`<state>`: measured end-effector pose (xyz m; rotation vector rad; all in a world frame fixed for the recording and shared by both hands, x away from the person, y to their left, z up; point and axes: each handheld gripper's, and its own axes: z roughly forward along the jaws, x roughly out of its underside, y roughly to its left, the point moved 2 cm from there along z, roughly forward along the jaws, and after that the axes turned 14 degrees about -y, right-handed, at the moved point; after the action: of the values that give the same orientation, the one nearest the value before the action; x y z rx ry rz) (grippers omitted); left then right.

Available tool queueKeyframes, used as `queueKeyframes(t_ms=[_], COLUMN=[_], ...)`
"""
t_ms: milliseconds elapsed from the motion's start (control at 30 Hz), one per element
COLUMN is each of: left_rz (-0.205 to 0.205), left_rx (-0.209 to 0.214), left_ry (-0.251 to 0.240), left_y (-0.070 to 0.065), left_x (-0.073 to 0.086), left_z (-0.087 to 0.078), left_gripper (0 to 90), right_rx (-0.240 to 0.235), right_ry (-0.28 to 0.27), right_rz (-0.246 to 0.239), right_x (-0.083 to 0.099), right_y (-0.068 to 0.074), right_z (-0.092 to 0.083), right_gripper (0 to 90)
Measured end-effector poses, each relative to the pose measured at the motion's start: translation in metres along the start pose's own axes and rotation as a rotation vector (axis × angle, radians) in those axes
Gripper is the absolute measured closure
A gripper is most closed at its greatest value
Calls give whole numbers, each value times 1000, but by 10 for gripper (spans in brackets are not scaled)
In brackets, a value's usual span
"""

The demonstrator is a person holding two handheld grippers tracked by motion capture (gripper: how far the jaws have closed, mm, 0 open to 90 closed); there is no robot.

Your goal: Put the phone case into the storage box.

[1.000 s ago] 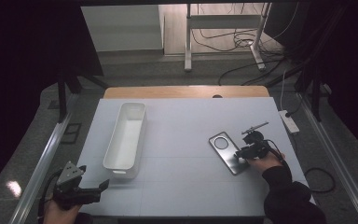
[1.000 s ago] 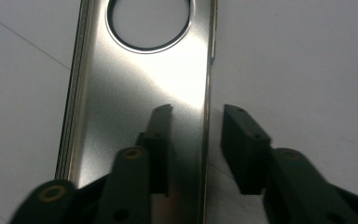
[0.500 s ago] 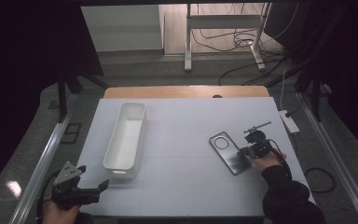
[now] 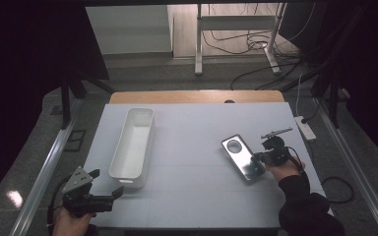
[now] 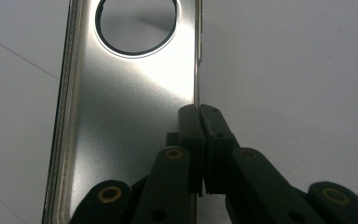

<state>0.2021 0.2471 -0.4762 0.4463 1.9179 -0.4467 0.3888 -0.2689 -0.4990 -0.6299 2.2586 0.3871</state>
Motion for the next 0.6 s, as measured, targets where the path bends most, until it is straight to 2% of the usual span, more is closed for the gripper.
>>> queueKeyframes(t_ms=[100,167,300,467,600], left_rz=[20,12,5,1,23], left_rx=[23,55,82,91,114], left_ry=[9,42,55,58,40], left_y=[-4,-8,-10,-12,-19], left_x=[-2,-3,-5,-10,-15], left_z=[6,12,17,24,33], left_gripper=[0,0,0,0,0], right_rx=[-6,-13,-19,-25,-31], right_ry=[-19,-32,-57,-80,-101], right_rz=[-6,-2,-10,-19,-28], right_x=[-2,-3,-7,-10,-14], right_y=[2,4,8,13,17], right_z=[-4,-7,-12,-16,-19], right_gripper=[884,884,884,884,884])
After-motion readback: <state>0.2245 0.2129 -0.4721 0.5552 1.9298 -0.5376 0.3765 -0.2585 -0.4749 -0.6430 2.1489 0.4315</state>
